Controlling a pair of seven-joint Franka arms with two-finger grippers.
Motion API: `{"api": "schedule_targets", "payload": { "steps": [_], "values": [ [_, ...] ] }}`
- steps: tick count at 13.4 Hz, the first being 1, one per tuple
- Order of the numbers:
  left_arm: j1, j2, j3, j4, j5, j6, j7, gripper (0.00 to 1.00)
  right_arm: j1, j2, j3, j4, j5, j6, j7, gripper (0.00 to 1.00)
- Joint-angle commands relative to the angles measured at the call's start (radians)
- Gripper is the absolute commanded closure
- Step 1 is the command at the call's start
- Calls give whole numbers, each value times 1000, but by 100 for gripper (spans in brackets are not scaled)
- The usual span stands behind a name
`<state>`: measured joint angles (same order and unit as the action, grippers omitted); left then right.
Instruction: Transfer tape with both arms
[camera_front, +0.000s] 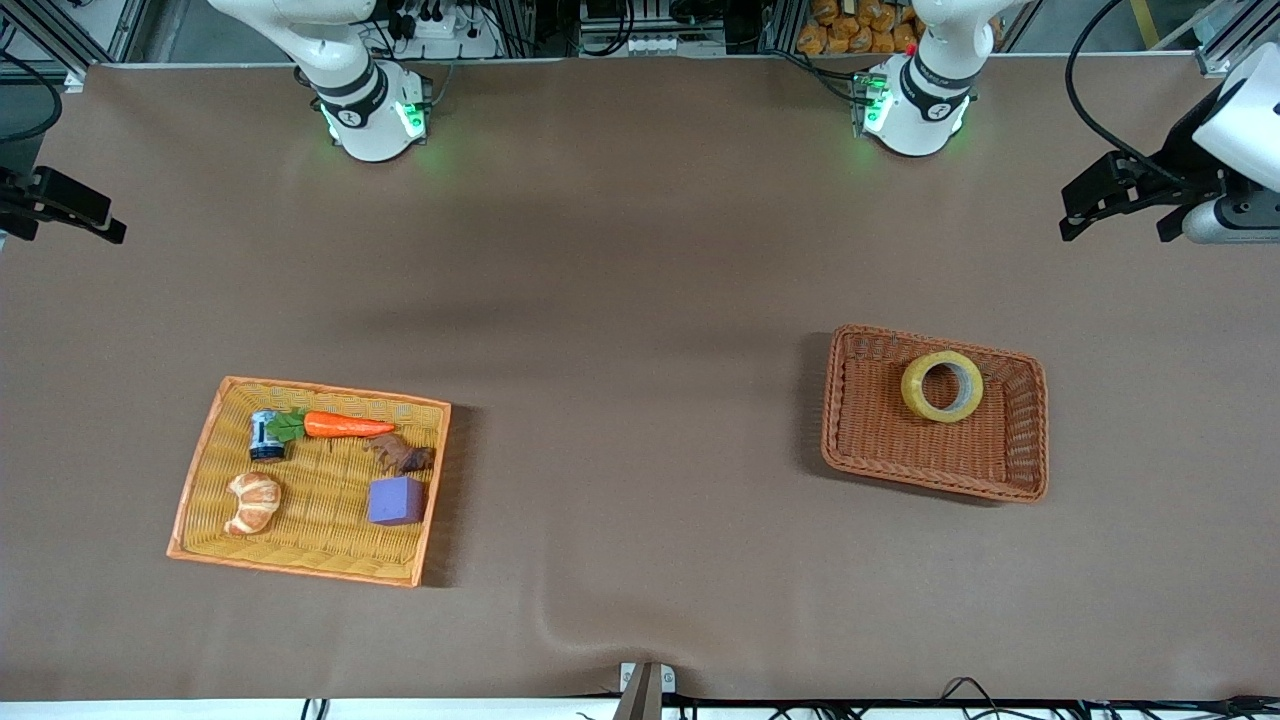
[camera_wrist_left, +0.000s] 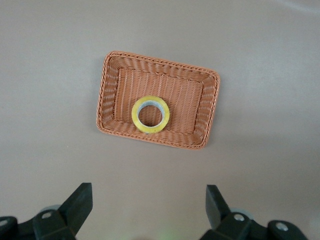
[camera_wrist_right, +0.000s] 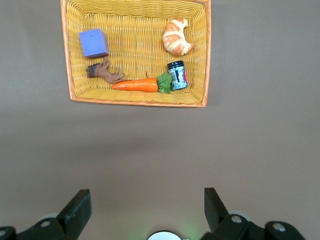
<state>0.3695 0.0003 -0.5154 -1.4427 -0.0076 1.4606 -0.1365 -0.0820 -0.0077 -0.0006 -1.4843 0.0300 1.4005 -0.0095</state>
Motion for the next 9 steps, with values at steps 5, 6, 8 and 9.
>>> {"api": "schedule_targets", "payload": {
  "steps": [5, 6, 8, 9],
  "values": [
    [13, -25, 1, -18, -29, 14, 23, 0, -1, 14, 4, 21, -1, -6, -1, 0],
    [-6, -28, 23, -18, -29, 17, 23, 0, -1, 15, 4, 21, -1, -5, -1, 0],
    [-155, -26, 181, -19, -25, 17, 23, 0, -1, 15, 4, 21, -1, -5, -1, 0],
    [-263, -23, 295, -19, -26, 17, 25, 0, -1, 15, 5, 21, -1, -5, -1, 0]
  ]
}}
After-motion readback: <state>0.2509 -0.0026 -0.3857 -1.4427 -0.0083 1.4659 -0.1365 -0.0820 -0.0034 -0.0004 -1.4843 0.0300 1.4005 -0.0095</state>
